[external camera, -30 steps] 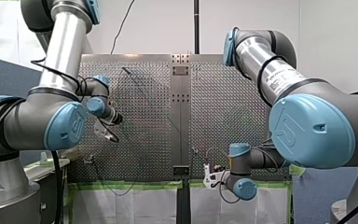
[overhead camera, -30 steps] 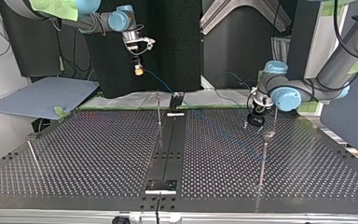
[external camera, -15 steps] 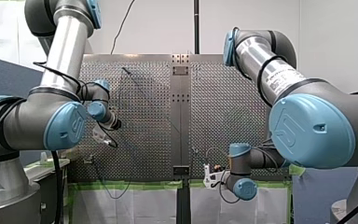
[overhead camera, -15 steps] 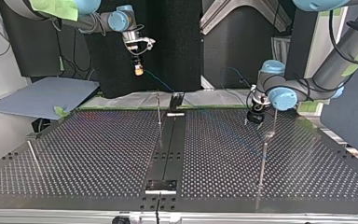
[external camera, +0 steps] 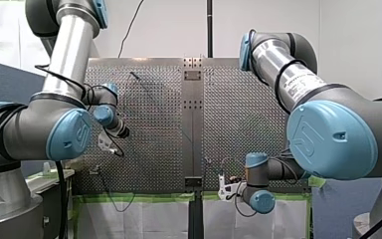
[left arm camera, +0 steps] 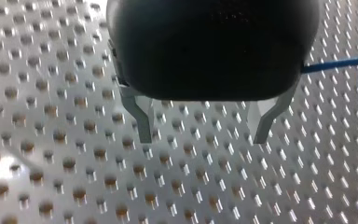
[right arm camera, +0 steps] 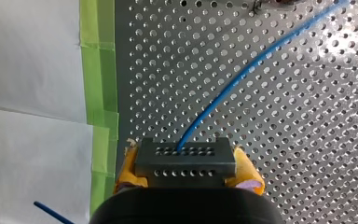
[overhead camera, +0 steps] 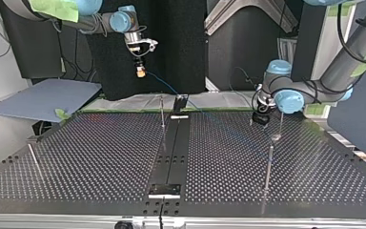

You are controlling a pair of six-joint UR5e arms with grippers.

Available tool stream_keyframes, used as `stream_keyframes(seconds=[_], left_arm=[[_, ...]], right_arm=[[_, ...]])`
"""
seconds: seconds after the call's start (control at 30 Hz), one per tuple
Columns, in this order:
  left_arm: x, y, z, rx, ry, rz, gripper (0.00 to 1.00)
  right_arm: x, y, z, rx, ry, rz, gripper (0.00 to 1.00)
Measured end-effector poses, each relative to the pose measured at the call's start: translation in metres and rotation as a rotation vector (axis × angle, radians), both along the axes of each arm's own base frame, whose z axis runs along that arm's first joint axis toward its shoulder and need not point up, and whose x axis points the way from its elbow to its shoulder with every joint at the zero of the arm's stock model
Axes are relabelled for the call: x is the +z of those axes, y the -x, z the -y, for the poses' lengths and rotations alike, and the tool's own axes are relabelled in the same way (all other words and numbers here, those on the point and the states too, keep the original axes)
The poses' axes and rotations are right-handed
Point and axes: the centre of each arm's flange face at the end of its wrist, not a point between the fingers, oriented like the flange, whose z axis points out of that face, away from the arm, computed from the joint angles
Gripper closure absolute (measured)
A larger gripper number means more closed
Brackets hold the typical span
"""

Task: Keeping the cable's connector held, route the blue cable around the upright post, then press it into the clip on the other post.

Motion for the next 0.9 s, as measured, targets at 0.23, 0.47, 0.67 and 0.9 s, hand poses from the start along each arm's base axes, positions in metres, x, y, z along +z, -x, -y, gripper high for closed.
stream_keyframes(seconds=[0.23,0.47,0.67,0.9], left_arm=[[0.037,0.0,-0.005,0.046,0.051,0.075,0.0],[0.073,0.008,-0.006,0.079,0.08,0.111,0.0],[0.1,0.021,-0.004,0.087,0.029,0.116,0.0],[0.113,0.031,0.001,0.07,0.01,0.106,0.0]], right_arm=[[0.001,-0.001,0.0,0.007,0.006,0.008,1.0],[0.001,-0.002,0.001,0.013,0.008,0.012,1.0],[0.0,-0.002,0.001,0.013,0.008,0.013,1.0],[0.0,-0.002,0.001,0.015,0.008,0.019,1.0]])
